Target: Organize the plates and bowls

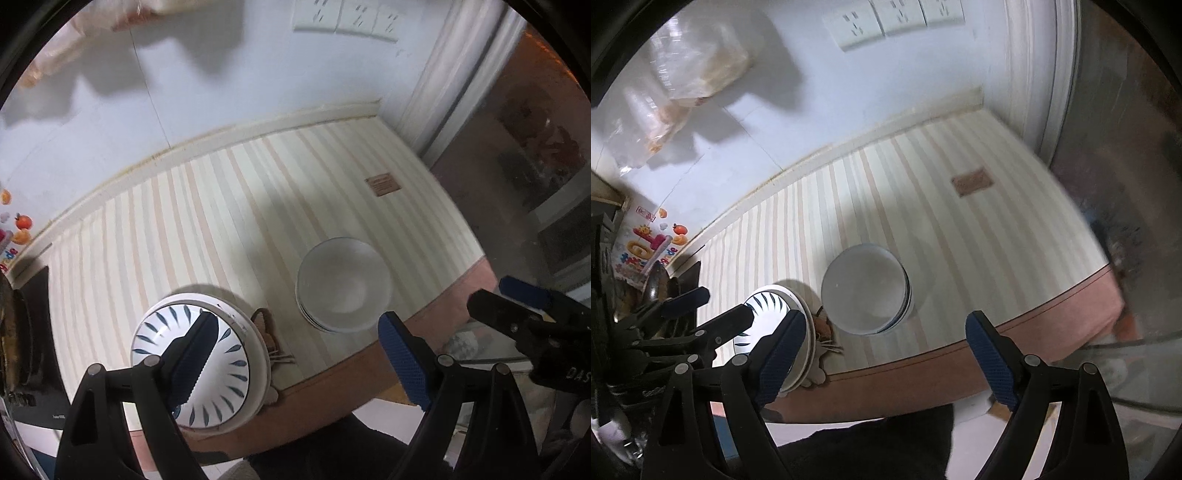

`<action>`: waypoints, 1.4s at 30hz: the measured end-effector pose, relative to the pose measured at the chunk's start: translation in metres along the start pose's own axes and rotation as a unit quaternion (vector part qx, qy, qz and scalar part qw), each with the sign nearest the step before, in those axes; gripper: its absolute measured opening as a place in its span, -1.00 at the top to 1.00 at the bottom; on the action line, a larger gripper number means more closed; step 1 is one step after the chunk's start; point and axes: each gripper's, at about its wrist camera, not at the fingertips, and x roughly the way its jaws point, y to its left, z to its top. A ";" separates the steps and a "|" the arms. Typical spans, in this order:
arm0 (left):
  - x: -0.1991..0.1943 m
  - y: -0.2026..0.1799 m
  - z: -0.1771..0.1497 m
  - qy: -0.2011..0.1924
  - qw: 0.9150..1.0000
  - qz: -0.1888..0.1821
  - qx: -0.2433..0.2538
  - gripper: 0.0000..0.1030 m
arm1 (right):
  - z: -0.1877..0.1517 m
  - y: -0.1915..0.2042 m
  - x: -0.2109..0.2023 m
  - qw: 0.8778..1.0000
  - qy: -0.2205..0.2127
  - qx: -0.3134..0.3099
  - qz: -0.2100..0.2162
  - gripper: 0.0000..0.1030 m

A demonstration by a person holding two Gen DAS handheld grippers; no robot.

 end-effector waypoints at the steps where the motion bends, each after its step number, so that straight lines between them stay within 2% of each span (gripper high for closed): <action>1: 0.013 0.002 0.003 0.011 1.000 0.000 -0.002 -0.72 | 0.002 -0.007 0.013 1.000 0.009 0.008 0.011 -0.76; 6: 0.072 0.011 0.018 0.060 0.998 -0.004 -0.018 -0.72 | 0.009 -0.032 0.075 0.997 0.053 0.032 0.038 -0.76; 11: 0.119 0.013 0.032 0.103 0.994 -0.030 -0.029 -0.72 | 0.014 -0.051 0.138 0.990 0.095 0.061 0.088 -0.76; 17: 0.175 0.015 0.045 0.174 0.981 -0.061 -0.051 -0.72 | 0.017 -0.068 0.193 0.977 0.140 0.090 0.132 -0.76; 22: 0.203 0.018 0.045 0.216 0.969 -0.093 -0.075 -0.71 | 0.016 -0.072 0.225 0.969 0.166 0.096 0.158 -0.76; 24: 0.209 0.019 0.042 0.224 0.966 -0.102 -0.082 -0.64 | 0.015 -0.071 0.237 0.964 0.174 0.098 0.178 -0.76; 29: 0.217 0.020 0.038 0.223 0.961 -0.127 -0.104 -0.64 | 0.013 -0.069 0.260 0.952 0.188 0.108 0.216 -0.74; 32: 0.218 0.019 0.035 0.222 0.958 -0.143 -0.113 -0.63 | 0.014 -0.066 0.269 0.948 0.196 0.108 0.225 -0.62; 34: 0.218 0.019 0.033 0.219 0.955 -0.160 -0.117 -0.49 | 0.017 -0.062 0.274 0.945 0.199 0.109 0.234 -0.46; 36: 0.217 0.018 0.030 0.217 0.951 -0.181 -0.122 -0.22 | 0.018 -0.058 0.278 0.945 0.200 0.109 0.236 -0.45; 42: 0.211 0.013 0.029 0.201 0.957 -0.170 -0.118 -0.21 | 0.021 -0.056 0.280 0.946 0.200 0.109 0.231 -0.26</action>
